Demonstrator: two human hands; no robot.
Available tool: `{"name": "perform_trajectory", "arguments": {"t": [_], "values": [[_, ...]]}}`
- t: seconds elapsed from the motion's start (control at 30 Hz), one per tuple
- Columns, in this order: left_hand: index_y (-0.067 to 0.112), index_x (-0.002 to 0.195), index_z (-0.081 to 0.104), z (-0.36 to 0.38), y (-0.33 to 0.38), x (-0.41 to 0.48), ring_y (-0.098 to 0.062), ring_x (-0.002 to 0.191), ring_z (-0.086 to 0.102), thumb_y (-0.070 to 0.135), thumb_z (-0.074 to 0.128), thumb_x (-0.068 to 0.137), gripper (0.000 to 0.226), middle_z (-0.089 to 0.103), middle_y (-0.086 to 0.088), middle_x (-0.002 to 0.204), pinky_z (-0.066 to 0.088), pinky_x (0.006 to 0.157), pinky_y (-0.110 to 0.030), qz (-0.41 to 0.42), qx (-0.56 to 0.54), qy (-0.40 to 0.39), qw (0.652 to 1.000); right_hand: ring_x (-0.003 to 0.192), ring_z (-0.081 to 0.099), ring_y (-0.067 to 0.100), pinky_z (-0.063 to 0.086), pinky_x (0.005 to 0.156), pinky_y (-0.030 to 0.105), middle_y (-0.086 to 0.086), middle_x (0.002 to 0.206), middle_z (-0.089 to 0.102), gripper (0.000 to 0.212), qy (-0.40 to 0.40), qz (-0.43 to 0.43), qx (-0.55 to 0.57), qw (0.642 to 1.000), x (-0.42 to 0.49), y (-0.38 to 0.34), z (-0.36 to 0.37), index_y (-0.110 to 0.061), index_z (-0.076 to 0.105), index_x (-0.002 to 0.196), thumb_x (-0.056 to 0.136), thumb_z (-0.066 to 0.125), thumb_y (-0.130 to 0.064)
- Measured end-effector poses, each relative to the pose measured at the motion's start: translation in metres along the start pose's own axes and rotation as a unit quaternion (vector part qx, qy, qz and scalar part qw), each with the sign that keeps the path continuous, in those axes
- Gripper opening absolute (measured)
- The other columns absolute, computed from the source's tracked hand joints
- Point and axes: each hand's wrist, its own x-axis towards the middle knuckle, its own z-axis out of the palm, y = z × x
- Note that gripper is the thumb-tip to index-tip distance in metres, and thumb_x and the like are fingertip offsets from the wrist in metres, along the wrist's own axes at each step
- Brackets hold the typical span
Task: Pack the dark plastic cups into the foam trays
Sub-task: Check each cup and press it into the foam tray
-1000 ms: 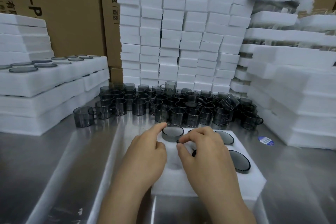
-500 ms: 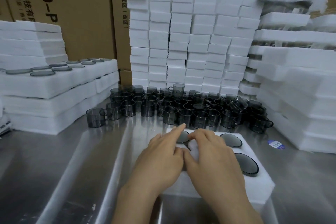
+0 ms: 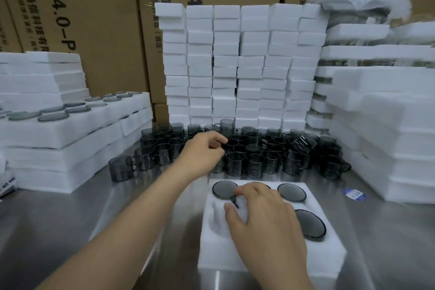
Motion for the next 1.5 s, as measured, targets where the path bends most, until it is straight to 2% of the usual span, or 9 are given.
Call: {"name": "perform_trajectory", "arguments": {"t": [0.2,0.43,0.7,0.87,1.1,1.2,1.3,1.37,1.5], "values": [[0.037,0.149,0.054,0.044,0.044,0.076,-0.033,0.118,0.060,0.029,0.064,0.103,0.047,0.046,-0.010,0.156,0.054,0.101,-0.045,0.064,0.129,-0.060,0.988,0.124,0.044,0.007,0.039,0.101,0.032,-0.023,0.127,0.050,0.036,0.016,0.003,0.022,1.000,-0.001,0.002,0.001,-0.042,0.058,0.125,0.099,0.042,-0.060],[0.022,0.140,0.069,0.078,0.048,0.105,-0.032,0.126,0.062,0.036,0.064,0.105,0.038,0.064,-0.008,0.145,0.055,0.104,-0.046,0.027,0.215,-0.077,0.973,0.115,0.038,0.003,0.034,0.085,0.031,-0.021,0.122,0.046,0.034,0.031,-0.009,0.069,0.997,-0.001,0.005,0.001,-0.039,0.058,0.115,0.094,0.039,-0.058],[0.025,0.118,0.078,0.072,0.056,0.090,-0.028,0.116,0.065,0.032,0.069,0.104,0.018,0.072,-0.004,0.133,0.052,0.101,-0.039,0.024,0.054,0.014,0.998,0.120,0.048,-0.006,0.049,0.092,0.025,-0.032,0.129,0.046,0.023,0.084,-0.020,0.184,0.979,-0.002,0.013,-0.001,-0.043,0.065,0.116,0.098,0.055,-0.054],[0.026,0.096,0.077,0.013,0.096,0.017,-0.016,0.104,0.076,0.037,0.080,0.097,0.011,0.082,0.001,0.101,0.054,0.091,-0.038,0.062,-0.227,-0.001,0.972,0.109,0.064,-0.003,0.049,0.077,0.010,-0.024,0.110,0.068,0.024,0.193,0.037,0.459,0.867,0.003,0.013,-0.011,-0.045,0.071,0.110,0.098,0.069,-0.024],[0.031,0.114,0.071,0.020,0.099,-0.104,-0.006,0.082,0.078,0.035,0.101,0.070,0.053,0.070,0.003,0.100,0.060,0.066,-0.021,0.037,-0.395,0.167,0.903,0.106,0.072,0.015,0.062,0.080,0.035,-0.015,0.118,0.071,0.045,0.225,-0.014,0.470,0.853,0.003,0.006,-0.021,-0.051,0.057,0.127,0.092,0.077,-0.031],[0.036,0.113,0.074,0.048,0.096,-0.121,-0.008,0.099,0.078,0.040,0.099,0.062,0.056,0.075,0.000,0.114,0.065,0.084,-0.033,0.027,-0.398,0.234,0.887,0.098,0.073,0.006,0.057,0.073,0.019,-0.020,0.113,0.074,0.050,0.216,-0.023,0.499,0.839,0.002,0.000,-0.027,-0.053,0.059,0.124,0.084,0.080,-0.034],[0.044,0.105,0.070,0.069,0.100,-0.129,-0.009,0.098,0.077,0.056,0.095,0.053,0.059,0.075,0.004,0.113,0.065,0.082,-0.035,0.020,-0.368,0.299,0.880,0.088,0.074,0.012,0.060,0.072,0.026,-0.013,0.107,0.076,0.034,0.309,-0.003,0.548,0.777,0.007,-0.021,-0.026,-0.052,0.064,0.125,0.094,0.056,-0.038],[0.044,0.102,0.067,0.073,0.098,-0.126,-0.011,0.097,0.077,0.059,0.092,0.052,0.058,0.076,0.005,0.109,0.064,0.080,-0.034,0.025,-0.370,0.322,0.871,0.091,0.072,0.016,0.061,0.076,0.040,-0.012,0.111,0.072,0.032,0.342,-0.013,0.518,0.784,0.008,-0.032,-0.024,-0.048,0.070,0.111,0.098,0.049,-0.027],[0.042,0.106,0.065,0.057,0.090,-0.133,-0.008,0.106,0.075,0.049,0.091,0.058,0.056,0.076,0.012,0.112,0.060,0.079,-0.025,0.107,-0.370,0.288,0.877,0.111,0.069,0.011,0.058,0.087,0.027,-0.012,0.122,0.064,0.048,0.289,-0.078,0.511,0.806,0.007,-0.015,-0.026,-0.038,0.073,0.116,0.092,0.077,0.003]]}}
